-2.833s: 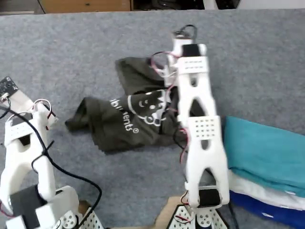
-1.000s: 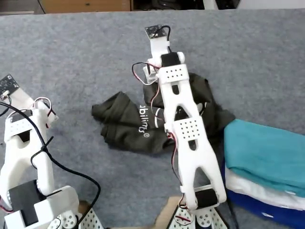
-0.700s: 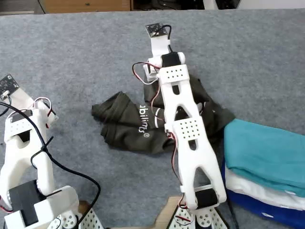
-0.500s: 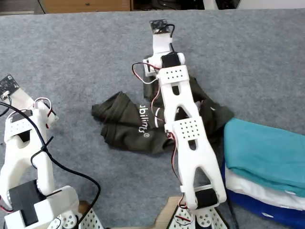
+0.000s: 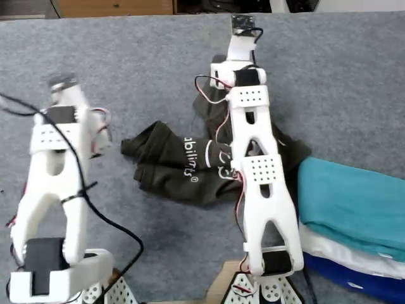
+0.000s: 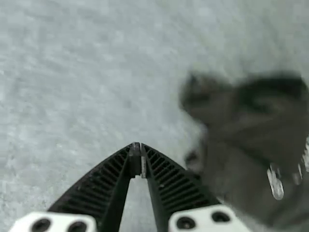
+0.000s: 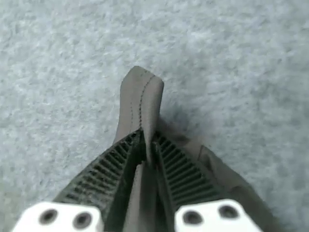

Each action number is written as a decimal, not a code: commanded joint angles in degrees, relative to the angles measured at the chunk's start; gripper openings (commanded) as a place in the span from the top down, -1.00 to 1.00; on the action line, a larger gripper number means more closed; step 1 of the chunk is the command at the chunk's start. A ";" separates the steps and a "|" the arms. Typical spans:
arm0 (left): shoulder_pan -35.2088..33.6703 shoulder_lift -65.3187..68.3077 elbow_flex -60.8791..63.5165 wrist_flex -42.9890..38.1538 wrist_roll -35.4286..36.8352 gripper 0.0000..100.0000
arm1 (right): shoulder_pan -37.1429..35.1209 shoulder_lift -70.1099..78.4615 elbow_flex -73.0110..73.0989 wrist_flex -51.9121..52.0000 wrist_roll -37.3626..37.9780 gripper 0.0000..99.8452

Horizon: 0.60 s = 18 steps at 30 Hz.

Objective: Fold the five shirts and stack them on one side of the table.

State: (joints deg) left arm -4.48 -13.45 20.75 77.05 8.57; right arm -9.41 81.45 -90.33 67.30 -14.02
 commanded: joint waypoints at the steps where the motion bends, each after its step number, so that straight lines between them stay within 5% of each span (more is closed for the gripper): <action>1: 9.58 0.22 -3.87 3.60 -6.24 0.94 | 2.07 -0.40 -3.12 -1.49 -0.79 0.92; 4: 14.68 2.42 -1.76 1.05 -5.80 0.90 | 2.51 -0.40 -3.12 -1.49 -0.62 0.92; 12: 15.56 9.89 -1.05 -9.85 4.66 0.61 | 3.03 -0.48 -3.12 -1.49 -0.62 0.92; 18: 17.41 15.34 -0.79 -10.90 6.86 0.51 | 2.95 -0.40 -3.03 -1.85 -0.62 0.92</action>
State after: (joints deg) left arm 11.78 0.88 20.13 67.21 14.90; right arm -7.03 81.45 -90.33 67.03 -14.29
